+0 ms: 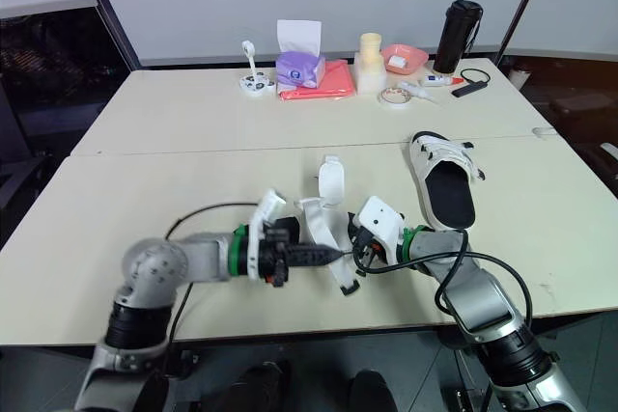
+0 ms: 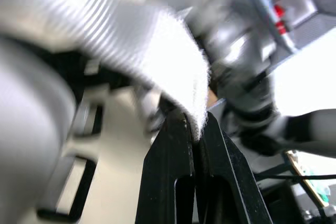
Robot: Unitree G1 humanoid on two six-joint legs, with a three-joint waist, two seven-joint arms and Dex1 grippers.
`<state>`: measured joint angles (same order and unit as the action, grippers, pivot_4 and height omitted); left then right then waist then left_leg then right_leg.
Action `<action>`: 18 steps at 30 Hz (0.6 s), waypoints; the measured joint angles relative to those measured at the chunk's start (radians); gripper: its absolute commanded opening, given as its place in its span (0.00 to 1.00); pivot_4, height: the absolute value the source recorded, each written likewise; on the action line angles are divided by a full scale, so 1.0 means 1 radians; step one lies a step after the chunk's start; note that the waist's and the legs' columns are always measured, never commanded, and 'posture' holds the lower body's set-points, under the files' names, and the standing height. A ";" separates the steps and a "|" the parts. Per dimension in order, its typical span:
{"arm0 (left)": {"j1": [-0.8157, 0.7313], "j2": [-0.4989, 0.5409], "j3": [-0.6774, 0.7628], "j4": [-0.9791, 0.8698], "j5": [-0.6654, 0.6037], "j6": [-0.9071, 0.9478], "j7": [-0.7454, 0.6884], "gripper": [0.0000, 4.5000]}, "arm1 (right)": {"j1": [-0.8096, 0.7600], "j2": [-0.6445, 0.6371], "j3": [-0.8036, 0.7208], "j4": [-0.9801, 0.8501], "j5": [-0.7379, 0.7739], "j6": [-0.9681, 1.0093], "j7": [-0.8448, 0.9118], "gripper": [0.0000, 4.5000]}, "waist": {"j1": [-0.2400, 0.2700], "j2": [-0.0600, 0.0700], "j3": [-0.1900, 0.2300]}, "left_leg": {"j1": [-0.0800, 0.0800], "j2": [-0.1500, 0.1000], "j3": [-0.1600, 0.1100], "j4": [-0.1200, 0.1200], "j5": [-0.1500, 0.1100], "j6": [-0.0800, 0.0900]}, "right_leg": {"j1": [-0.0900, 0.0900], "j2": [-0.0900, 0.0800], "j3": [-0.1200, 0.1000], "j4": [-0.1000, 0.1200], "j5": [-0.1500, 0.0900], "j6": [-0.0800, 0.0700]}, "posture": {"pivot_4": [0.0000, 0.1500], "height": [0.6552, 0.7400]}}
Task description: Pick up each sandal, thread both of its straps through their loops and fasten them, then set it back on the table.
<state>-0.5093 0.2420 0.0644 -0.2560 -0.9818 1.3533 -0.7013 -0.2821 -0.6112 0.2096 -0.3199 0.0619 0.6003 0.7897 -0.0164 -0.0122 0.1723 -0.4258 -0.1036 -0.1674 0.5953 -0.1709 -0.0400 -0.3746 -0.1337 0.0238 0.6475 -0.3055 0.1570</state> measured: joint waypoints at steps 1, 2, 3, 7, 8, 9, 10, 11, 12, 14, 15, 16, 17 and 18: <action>-0.016 0.030 0.020 0.005 -0.026 0.011 -0.013 0.01 | -0.002 0.002 0.003 0.004 0.000 -0.006 0.001 0.00 | -0.001 0.000 0.000 | 0.000 0.000 0.000 0.000 0.000 0.000 | 0.000 0.000 0.000 0.000 0.000 0.000 | 1.00 1.00; -0.027 0.052 0.033 0.012 -0.037 0.013 -0.024 0.01 | -0.003 0.002 0.006 0.008 -0.001 -0.011 0.001 0.00 | -0.002 0.000 0.000 | 0.000 0.000 0.000 -0.001 0.000 0.000 | 0.000 0.000 0.000 0.000 0.000 0.000 | 1.00 1.00; -0.039 0.079 0.034 0.024 -0.038 0.006 -0.036 0.01 | -0.005 0.003 0.008 0.012 -0.002 -0.015 0.001 0.00 | -0.001 0.000 0.000 | 0.000 0.000 0.000 -0.001 0.000 0.000 | 0.000 0.000 0.000 0.000 0.000 0.000 | 1.00 1.00; -0.073 0.147 -0.023 0.107 0.047 -0.122 -0.104 0.01 | -0.010 0.007 0.013 0.018 -0.007 -0.019 -0.002 0.00 | 0.001 0.000 0.000 | 0.000 0.000 0.001 0.000 0.000 0.000 | 0.000 0.000 0.000 0.000 0.000 -0.001 | 1.00 1.00; -0.080 0.152 -0.051 0.131 0.082 -0.165 -0.124 0.01 | -0.010 0.009 0.014 0.018 -0.008 -0.019 -0.002 0.00 | 0.001 0.000 0.000 | 0.000 0.000 0.001 0.000 0.000 0.000 | 0.000 0.000 0.000 0.000 0.000 -0.001 | 1.00 1.00; -0.083 0.156 -0.080 0.148 0.114 -0.209 -0.147 0.01 | -0.009 0.012 0.014 0.017 -0.008 -0.019 -0.004 0.00 | 0.001 0.000 0.000 | 0.000 0.000 0.001 -0.001 0.000 0.000 | 0.000 0.000 0.000 0.000 0.000 -0.001 | 1.00 1.00; -0.086 0.162 -0.114 0.166 0.148 -0.254 -0.175 0.01 | -0.007 0.016 0.014 0.016 -0.008 -0.019 -0.006 0.00 | 0.000 0.000 0.000 | 0.000 0.000 0.002 -0.001 0.000 0.000 | 0.000 0.000 0.000 -0.001 0.000 -0.001 | 1.00 1.00; -0.087 0.167 -0.138 0.180 0.174 -0.287 -0.196 0.01 | -0.005 0.020 0.014 0.014 -0.008 -0.018 -0.008 0.00 | -0.001 0.000 0.000 | 0.000 0.000 0.001 -0.001 0.000 0.000 | 0.000 0.000 0.000 -0.001 0.000 -0.001 | 1.00 1.00; -0.089 0.172 -0.169 0.200 0.205 -0.331 -0.227 0.01 | -0.002 0.022 0.013 0.011 -0.008 -0.018 -0.012 0.00 | -0.002 0.000 0.000 | 0.000 0.000 0.001 -0.002 0.000 0.000 | -0.001 0.000 0.001 -0.001 0.000 -0.001 | 1.00 1.00; -0.096 0.174 -0.206 0.231 0.245 -0.385 -0.268 0.01 | 0.000 0.024 0.014 0.007 -0.009 -0.018 -0.016 0.00 | -0.002 0.000 0.000 | 0.000 0.001 0.001 -0.003 0.000 0.000 | -0.002 0.000 0.001 -0.001 0.000 -0.001 | 1.00 1.00; -0.104 0.177 -0.225 0.247 0.267 -0.413 -0.294 0.01 | 0.002 0.024 0.014 0.006 -0.009 -0.018 -0.018 0.00 | -0.002 0.000 0.000 | 0.000 0.001 0.001 -0.003 0.000 0.000 | -0.002 0.000 0.001 -0.001 0.000 -0.002 | 1.00 1.00; -0.112 0.182 -0.242 0.257 0.284 -0.435 -0.314 0.01 | 0.004 0.024 0.013 0.003 -0.010 -0.017 -0.020 0.00 | -0.001 0.000 0.000 | 0.000 0.001 0.001 -0.003 0.000 0.000 | -0.002 0.000 0.001 -0.001 0.000 -0.002 | 1.00 1.00; -0.119 0.186 -0.251 0.264 0.301 -0.456 -0.335 0.01 | 0.006 0.024 0.014 0.000 -0.010 -0.016 -0.023 0.00 | -0.001 0.000 0.000 | 0.000 0.001 0.001 -0.003 0.000 0.000 | -0.002 0.000 0.001 -0.001 0.000 -0.002 | 1.00 1.00; -0.123 0.188 -0.257 0.267 0.312 -0.472 -0.349 0.01 | 0.007 0.024 0.014 -0.001 -0.010 -0.017 -0.025 0.00 | -0.001 0.000 0.000 | 0.000 0.001 0.001 -0.003 0.000 0.000 | -0.002 0.000 0.001 -0.001 0.000 -0.002 | 1.00 1.00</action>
<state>-0.6324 0.4301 -0.1927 0.0113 -0.6700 0.8811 -1.0505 -0.2747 -0.5867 0.2235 -0.3212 0.0521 0.5838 0.7647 -0.0177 -0.0124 0.1724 -0.4257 -0.1028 -0.1661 0.5926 -0.1708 -0.0403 -0.3763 -0.1335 0.0245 0.6469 -0.3059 0.1555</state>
